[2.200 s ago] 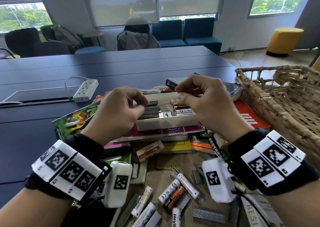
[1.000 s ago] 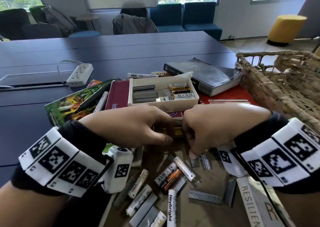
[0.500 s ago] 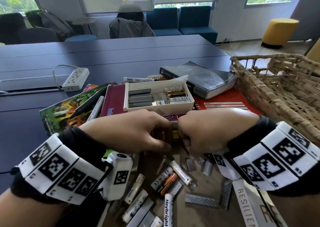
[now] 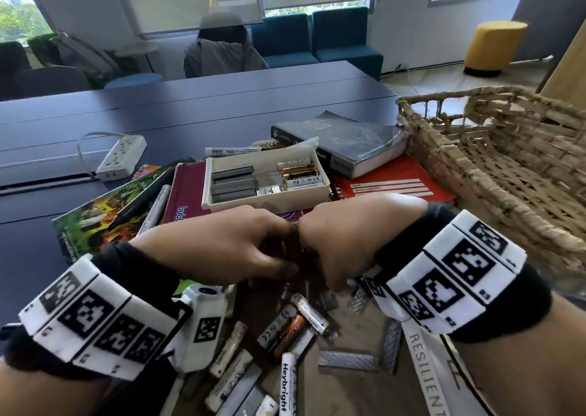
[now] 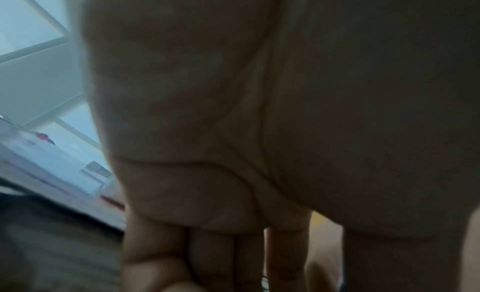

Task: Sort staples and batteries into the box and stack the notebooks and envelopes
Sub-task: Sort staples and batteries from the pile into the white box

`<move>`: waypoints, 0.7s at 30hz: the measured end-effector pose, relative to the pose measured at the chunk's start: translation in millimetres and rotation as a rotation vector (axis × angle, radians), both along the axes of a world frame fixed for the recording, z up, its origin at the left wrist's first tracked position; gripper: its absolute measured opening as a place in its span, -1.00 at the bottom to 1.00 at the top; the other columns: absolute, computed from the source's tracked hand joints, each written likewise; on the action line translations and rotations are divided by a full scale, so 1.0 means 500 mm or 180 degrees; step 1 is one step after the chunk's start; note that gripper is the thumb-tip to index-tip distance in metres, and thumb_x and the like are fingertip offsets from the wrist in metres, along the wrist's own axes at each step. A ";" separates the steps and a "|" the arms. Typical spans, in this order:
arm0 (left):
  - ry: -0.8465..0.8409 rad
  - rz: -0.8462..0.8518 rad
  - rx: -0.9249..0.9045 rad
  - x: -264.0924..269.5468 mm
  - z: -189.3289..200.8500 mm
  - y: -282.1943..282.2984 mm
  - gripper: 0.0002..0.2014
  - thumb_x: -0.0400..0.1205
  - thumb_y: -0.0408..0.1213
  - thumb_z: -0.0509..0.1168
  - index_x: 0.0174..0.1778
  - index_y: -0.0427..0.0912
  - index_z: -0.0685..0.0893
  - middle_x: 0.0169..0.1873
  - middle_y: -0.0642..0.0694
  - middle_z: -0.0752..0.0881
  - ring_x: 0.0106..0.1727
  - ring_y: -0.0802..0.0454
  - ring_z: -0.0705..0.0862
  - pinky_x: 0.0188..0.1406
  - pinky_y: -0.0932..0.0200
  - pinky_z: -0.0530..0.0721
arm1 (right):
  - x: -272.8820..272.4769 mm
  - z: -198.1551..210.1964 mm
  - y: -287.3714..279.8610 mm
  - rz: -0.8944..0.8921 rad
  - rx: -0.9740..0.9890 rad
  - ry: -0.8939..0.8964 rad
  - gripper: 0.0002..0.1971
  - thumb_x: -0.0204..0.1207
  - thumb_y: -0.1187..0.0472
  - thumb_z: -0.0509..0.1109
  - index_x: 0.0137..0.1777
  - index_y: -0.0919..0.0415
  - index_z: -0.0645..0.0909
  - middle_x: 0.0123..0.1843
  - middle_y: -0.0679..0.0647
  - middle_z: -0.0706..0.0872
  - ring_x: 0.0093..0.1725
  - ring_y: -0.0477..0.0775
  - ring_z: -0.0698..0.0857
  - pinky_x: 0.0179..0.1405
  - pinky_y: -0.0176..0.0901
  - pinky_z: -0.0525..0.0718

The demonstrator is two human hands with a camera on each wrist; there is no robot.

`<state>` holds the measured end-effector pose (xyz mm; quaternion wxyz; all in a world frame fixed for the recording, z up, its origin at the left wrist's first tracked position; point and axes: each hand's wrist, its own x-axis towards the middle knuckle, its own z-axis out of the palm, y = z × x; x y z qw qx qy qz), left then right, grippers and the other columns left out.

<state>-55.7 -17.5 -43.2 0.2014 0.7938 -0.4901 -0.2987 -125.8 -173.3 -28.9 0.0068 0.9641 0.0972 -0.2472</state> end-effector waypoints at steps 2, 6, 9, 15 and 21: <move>-0.0036 0.0018 0.0033 0.001 -0.001 -0.002 -0.86 0.70 -0.17 0.44 0.14 0.15 0.78 -0.06 0.17 0.83 -0.02 0.22 0.79 0.03 0.14 0.75 | 0.001 0.000 -0.001 0.0031 0.0043 0.0028 -0.79 0.34 0.24 0.68 -0.17 0.12 0.67 -0.28 -0.02 0.68 -0.31 -0.02 0.66 -0.46 -0.22 0.53; -0.0063 0.0020 0.0029 -0.003 0.000 -0.006 -0.85 0.70 -0.21 0.44 0.16 0.04 0.80 -0.04 0.09 0.85 0.01 0.11 0.81 0.09 -0.08 0.77 | 0.006 0.000 -0.003 0.0174 0.0081 0.0073 -0.85 0.41 0.29 0.63 -0.11 0.22 0.72 -0.34 -0.02 0.60 -0.43 -0.08 0.55 -0.70 -0.42 0.42; -0.0152 0.0014 -0.0030 -0.006 0.004 -0.010 -0.82 0.69 -0.28 0.43 0.15 0.05 0.80 -0.02 0.08 0.82 0.02 0.11 0.80 0.08 -0.07 0.77 | 0.002 0.004 -0.013 0.0178 0.0167 -0.0060 -0.79 0.37 0.27 0.64 -0.27 0.13 0.62 -0.34 -0.02 0.63 -0.43 -0.09 0.56 -0.66 -0.34 0.42; -0.0229 0.0006 0.0010 -0.009 0.012 -0.025 -0.83 0.64 -0.28 0.46 0.03 0.14 0.80 -0.10 0.05 0.81 -0.08 0.06 0.79 -0.04 -0.07 0.79 | -0.004 0.024 -0.074 -0.0252 0.1062 -0.0421 -0.89 0.44 0.21 0.56 -0.28 0.06 0.73 -0.36 -0.04 0.74 -0.33 -0.08 0.69 -0.30 -0.10 0.65; -0.0753 -0.0512 0.0422 -0.040 0.017 -0.060 -0.79 0.58 -0.18 0.54 0.01 0.26 0.75 -0.25 0.33 0.76 -0.22 0.40 0.70 -0.26 0.49 0.54 | -0.009 0.037 -0.111 -0.0302 0.1541 -0.0939 -0.88 0.72 0.05 0.38 -0.04 -0.02 0.70 -0.19 -0.11 0.76 -0.24 -0.15 0.68 -0.22 -0.22 0.58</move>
